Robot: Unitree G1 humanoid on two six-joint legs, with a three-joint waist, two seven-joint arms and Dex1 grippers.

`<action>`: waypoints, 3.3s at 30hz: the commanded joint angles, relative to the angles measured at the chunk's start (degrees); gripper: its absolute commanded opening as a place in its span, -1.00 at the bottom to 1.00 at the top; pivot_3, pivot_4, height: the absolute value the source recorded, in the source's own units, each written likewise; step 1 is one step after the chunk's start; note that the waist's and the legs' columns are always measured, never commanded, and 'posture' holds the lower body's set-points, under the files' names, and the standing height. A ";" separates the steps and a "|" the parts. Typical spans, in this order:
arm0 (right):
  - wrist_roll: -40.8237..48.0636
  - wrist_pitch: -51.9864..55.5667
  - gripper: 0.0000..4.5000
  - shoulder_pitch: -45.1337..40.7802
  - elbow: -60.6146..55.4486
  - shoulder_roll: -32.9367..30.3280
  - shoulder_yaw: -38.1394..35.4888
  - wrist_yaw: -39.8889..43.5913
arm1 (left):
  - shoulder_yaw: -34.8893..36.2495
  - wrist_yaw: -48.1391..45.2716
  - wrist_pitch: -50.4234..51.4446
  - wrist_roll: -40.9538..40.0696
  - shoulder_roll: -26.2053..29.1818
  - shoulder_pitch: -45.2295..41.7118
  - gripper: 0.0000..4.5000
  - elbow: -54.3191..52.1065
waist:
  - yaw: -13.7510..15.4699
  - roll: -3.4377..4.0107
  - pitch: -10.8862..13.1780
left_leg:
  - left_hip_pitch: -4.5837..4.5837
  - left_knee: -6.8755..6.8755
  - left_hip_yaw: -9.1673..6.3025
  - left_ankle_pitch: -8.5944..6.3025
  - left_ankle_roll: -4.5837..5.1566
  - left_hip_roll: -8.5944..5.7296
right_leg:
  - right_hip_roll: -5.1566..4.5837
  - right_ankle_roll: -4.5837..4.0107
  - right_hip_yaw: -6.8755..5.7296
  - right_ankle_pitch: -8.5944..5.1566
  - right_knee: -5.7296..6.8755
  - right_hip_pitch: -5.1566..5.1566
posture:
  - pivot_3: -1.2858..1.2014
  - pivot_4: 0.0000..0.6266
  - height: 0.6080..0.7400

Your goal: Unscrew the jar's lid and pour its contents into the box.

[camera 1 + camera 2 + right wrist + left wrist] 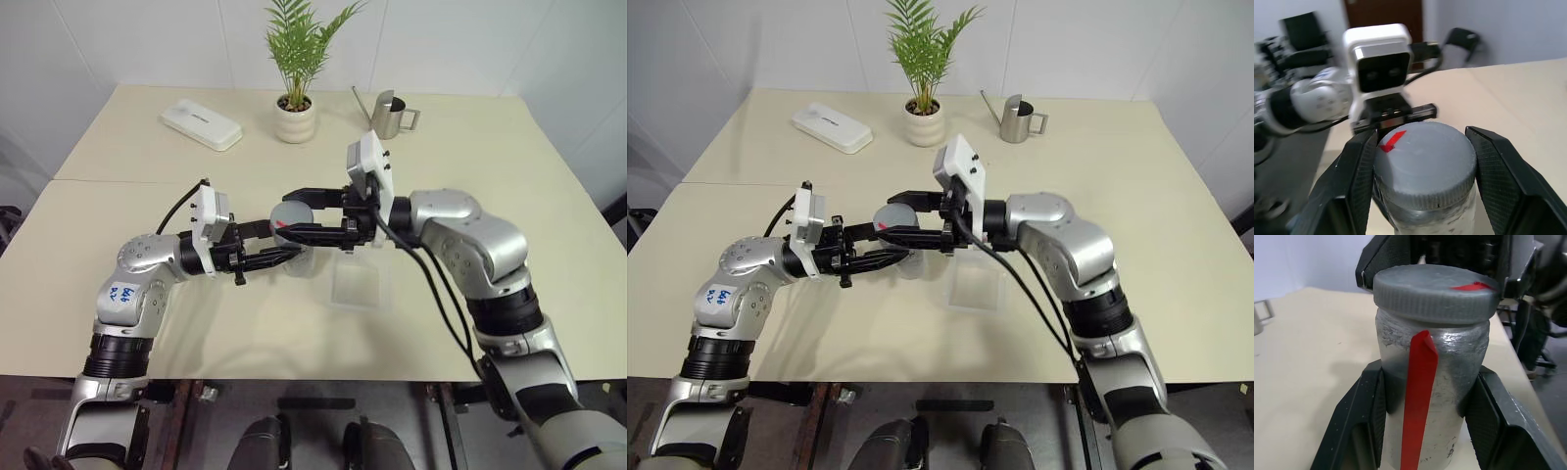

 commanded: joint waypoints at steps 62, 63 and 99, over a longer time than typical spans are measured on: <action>-7.24 -9.83 0.99 -3.63 9.07 -1.00 -5.00 0.56 | 0.93 -3.81 -0.56 -3.23 -0.29 -4.22 -0.18 1.84 | -0.14 0.00 0.00 | -0.02 0.04 0.04 0.02 0.01 0.00 | 0.01 0.00 -0.01 0.00 0.03 -0.03 | 0.03 -0.52 1.00; -7.12 -10.05 0.99 -3.63 9.55 -1.48 -5.26 0.91 | 0.96 -3.89 -0.68 -3.21 -0.29 -4.18 -0.18 1.87 | -0.14 0.00 0.00 | -0.02 0.04 0.04 0.02 0.01 0.00 | 0.01 0.00 -0.01 0.00 0.03 -0.03 | 0.03 -0.52 1.00; -4.77 -0.62 0.99 -4.14 -1.04 1.45 -0.11 -2.03 | -0.59 -4.13 -0.32 -0.63 0.28 -4.74 -0.18 3.53 | -1.19 0.02 0.02 | -0.02 -0.01 -0.01 0.09 0.02 -0.04 | -0.11 0.02 0.05 0.01 0.03 -0.01 | 0.03 -0.52 1.00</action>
